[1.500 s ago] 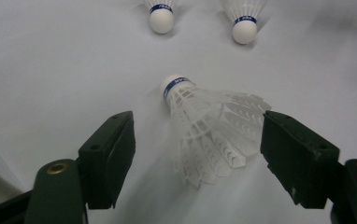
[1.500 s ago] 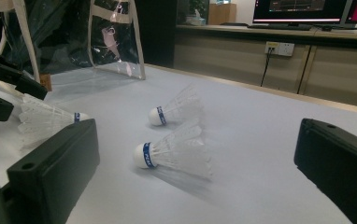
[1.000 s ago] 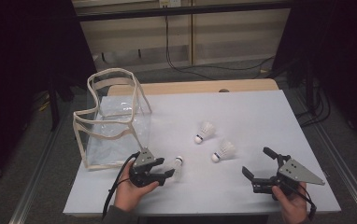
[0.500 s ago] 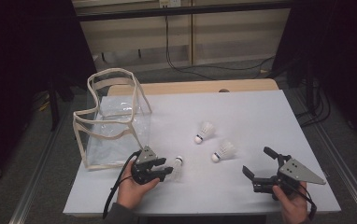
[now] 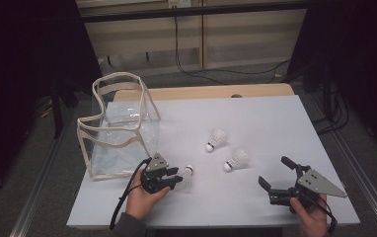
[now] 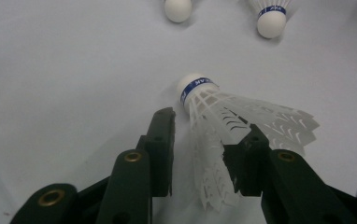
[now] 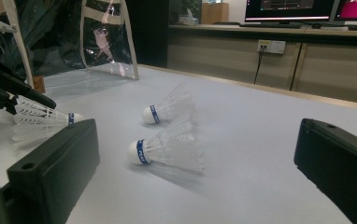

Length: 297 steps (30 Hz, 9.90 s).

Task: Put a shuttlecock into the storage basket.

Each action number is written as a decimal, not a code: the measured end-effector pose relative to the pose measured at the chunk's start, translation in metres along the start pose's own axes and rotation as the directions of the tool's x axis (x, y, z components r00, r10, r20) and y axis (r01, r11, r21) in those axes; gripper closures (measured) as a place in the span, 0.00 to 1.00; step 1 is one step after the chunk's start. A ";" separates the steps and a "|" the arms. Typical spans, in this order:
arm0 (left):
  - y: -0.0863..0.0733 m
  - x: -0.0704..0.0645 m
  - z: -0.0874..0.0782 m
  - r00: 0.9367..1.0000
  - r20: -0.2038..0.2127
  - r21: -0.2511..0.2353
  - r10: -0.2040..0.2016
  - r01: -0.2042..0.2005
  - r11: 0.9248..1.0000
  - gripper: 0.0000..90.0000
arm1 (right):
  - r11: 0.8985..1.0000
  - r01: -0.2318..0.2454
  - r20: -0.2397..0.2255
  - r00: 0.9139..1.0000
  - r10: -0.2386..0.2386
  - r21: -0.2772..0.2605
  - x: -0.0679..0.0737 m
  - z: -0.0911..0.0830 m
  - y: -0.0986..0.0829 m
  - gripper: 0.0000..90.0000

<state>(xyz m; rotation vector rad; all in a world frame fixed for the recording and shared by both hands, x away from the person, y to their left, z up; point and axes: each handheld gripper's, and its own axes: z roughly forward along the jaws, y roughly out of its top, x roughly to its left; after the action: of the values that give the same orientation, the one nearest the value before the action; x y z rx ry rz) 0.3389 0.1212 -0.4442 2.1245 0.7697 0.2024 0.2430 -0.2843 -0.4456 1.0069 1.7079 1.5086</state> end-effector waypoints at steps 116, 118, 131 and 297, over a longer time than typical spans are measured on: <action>0.063 -0.010 -0.044 0.989 0.065 0.083 -0.133 0.127 0.988 0.99 | 1.000 0.008 -0.069 0.998 -0.007 0.009 0.010 0.013 0.001 0.00; 0.065 -0.010 -0.044 0.989 0.060 0.085 -0.133 0.127 0.988 0.99 | 1.000 0.006 -0.071 0.997 -0.005 0.010 0.010 0.013 0.001 0.00; 0.081 -0.010 -0.044 0.989 0.057 0.086 -0.134 0.129 0.988 0.99 | 1.000 0.009 -0.071 0.997 -0.009 0.003 0.009 0.012 0.002 0.00; 0.197 0.064 -0.086 0.947 -0.129 0.024 -0.293 0.298 0.954 0.99 | 1.000 -0.007 -0.068 0.998 0.006 -0.011 0.007 0.008 0.004 0.00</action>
<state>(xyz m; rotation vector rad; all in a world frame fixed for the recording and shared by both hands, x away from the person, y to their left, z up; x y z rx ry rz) 0.4455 0.1274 -0.2463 2.0194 1.1642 0.1587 0.2468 -0.2740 -0.4426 0.9664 1.7423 1.5711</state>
